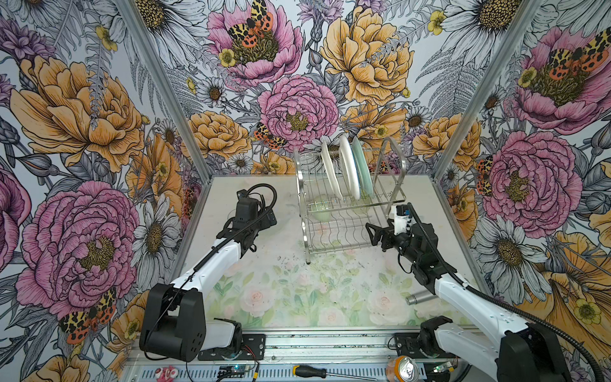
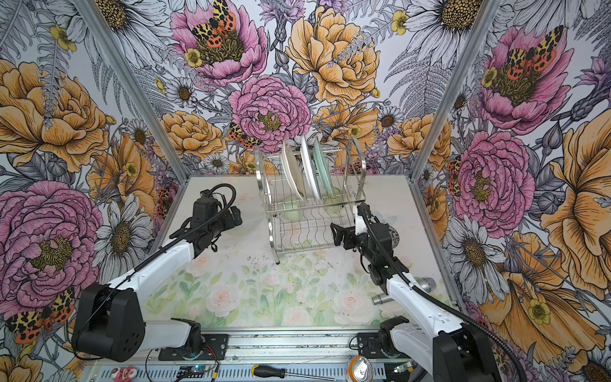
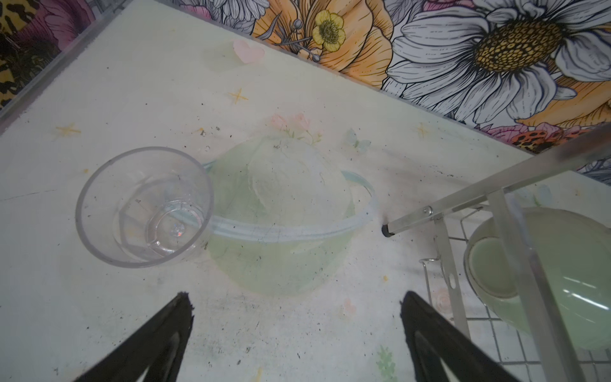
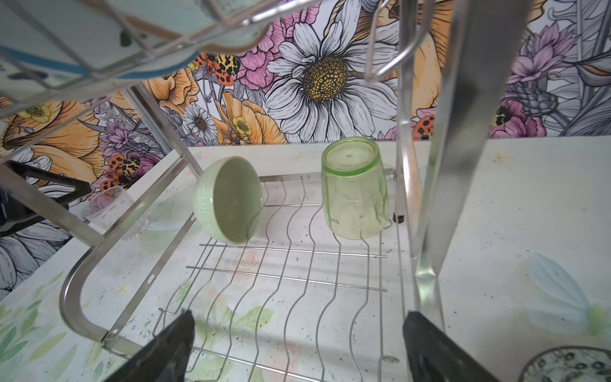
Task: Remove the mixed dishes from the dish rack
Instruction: 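Lift the left gripper off the cup while the right gripper moves toward the rack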
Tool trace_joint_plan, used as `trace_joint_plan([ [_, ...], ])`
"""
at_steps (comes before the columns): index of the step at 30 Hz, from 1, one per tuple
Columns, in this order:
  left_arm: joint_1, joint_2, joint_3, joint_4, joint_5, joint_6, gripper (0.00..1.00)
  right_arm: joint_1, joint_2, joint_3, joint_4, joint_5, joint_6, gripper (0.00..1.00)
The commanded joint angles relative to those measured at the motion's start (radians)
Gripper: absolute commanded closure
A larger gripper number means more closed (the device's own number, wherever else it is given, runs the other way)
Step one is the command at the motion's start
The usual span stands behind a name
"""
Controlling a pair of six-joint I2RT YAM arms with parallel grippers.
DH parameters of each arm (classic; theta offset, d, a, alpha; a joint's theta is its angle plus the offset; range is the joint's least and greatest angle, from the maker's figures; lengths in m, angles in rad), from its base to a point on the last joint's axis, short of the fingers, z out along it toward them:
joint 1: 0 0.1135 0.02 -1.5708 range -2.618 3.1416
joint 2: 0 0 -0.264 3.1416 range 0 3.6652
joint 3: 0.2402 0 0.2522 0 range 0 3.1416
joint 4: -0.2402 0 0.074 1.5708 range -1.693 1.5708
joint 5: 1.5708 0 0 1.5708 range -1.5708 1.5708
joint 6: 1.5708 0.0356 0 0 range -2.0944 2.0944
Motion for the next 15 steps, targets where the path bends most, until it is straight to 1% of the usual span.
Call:
trace_joint_plan([
  [1,0.0,0.002,0.004,0.191,-0.023,0.028,0.01,-0.024,0.028,0.044,0.01,0.006,0.014,0.01],
  [6,0.0,0.038,-0.003,0.245,-0.007,0.052,0.01,-0.045,0.06,0.066,0.01,-0.003,0.031,0.01],
  [12,-0.007,0.076,-0.004,0.252,-0.003,0.051,0.01,-0.046,0.08,0.061,0.016,-0.009,0.033,0.01],
  [15,-0.014,0.089,0.006,0.256,0.02,0.052,0.01,-0.046,0.103,0.064,0.033,-0.018,0.052,0.01],
])
